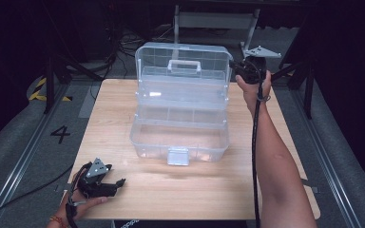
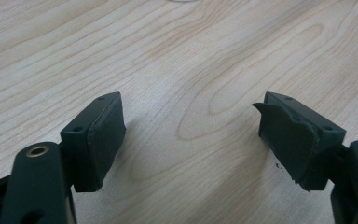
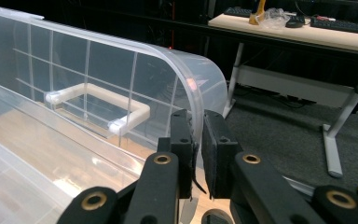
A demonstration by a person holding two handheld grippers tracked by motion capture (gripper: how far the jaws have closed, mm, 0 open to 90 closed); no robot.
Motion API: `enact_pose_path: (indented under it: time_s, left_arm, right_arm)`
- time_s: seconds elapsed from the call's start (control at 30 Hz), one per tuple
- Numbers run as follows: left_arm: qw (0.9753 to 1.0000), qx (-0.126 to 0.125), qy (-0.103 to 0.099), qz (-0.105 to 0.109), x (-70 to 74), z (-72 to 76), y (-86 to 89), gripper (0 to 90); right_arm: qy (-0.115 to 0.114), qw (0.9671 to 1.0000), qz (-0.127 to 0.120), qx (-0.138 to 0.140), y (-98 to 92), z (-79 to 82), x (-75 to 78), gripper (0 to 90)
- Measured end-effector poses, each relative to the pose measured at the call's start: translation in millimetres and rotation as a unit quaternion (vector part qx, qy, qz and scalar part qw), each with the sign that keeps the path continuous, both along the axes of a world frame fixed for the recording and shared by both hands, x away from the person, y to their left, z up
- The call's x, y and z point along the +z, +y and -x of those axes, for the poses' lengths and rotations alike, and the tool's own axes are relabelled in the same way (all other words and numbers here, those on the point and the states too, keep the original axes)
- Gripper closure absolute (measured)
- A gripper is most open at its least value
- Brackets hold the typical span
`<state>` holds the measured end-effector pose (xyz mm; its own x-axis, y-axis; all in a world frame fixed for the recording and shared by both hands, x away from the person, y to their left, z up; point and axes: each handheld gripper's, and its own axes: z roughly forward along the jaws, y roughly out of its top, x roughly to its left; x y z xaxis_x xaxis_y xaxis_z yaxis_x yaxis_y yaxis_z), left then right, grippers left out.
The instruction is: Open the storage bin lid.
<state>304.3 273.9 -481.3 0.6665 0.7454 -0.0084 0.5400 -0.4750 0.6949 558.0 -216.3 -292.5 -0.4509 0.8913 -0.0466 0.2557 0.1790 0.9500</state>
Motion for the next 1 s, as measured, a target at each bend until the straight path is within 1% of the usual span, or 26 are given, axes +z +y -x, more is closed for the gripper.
enact_pose_path:
  time_s: [0.2, 0.3, 0.47, 0.53, 0.67, 0.77, 0.83, 0.9, 0.93, 1.0]
  left_arm:
    - [1.0000, 0.000, 0.000, 0.000, 0.0, -0.5, -0.1, 22.6]
    - [1.0000, 0.002, 0.002, 0.003, -0.2, -0.6, -0.8, 22.3]
    - [1.0000, 0.002, 0.003, 0.003, -0.2, -0.7, -0.8, 22.2]
    - [1.0000, 0.002, 0.003, 0.003, -0.2, -0.7, -0.9, 22.2]
    - [1.0000, 0.002, 0.003, 0.003, -0.2, -0.7, -0.9, 22.1]
    - [1.0000, 0.001, 0.003, 0.001, 0.0, -0.9, -0.6, 22.1]
    - [1.0000, -0.001, 0.004, 0.001, 0.2, -1.4, -0.6, 22.0]
    - [1.0000, -0.003, 0.000, -0.003, 0.3, -2.4, -0.3, 21.8]
    - [1.0000, -0.001, 0.004, 0.002, 0.0, -1.9, -0.8, 21.8]
    - [1.0000, -0.001, 0.003, 0.001, 0.0, -2.0, -0.8, 21.8]
  right_arm:
    - [0.004, 1.0000, 0.006, -0.005, 1.0, -8.6, -2.3, 83.2]
    - [0.010, 0.9999, 0.000, -0.007, 0.4, -13.1, -3.5, 83.2]
    - [0.015, 0.9998, 0.010, -0.014, 3.4, -19.7, -4.0, 82.9]
    - [0.019, 0.9997, 0.006, -0.012, 2.6, -22.1, -4.5, 82.9]
    - [0.021, 0.9997, 0.008, -0.014, 3.0, -27.4, -7.5, 82.6]
    - [0.028, 0.9995, 0.006, -0.015, 2.9, -31.8, -8.0, 82.5]
    - [0.031, 0.9993, 0.013, -0.016, 4.0, -35.0, -8.2, 82.4]
    - [0.035, 0.9991, 0.012, -0.018, 4.6, -38.7, -9.5, 82.3]
    - [0.038, 0.9991, 0.010, -0.018, 4.5, -41.1, -10.7, 82.2]
    - [0.039, 0.9990, 0.011, -0.018, 4.0, -42.7, -11.5, 82.1]
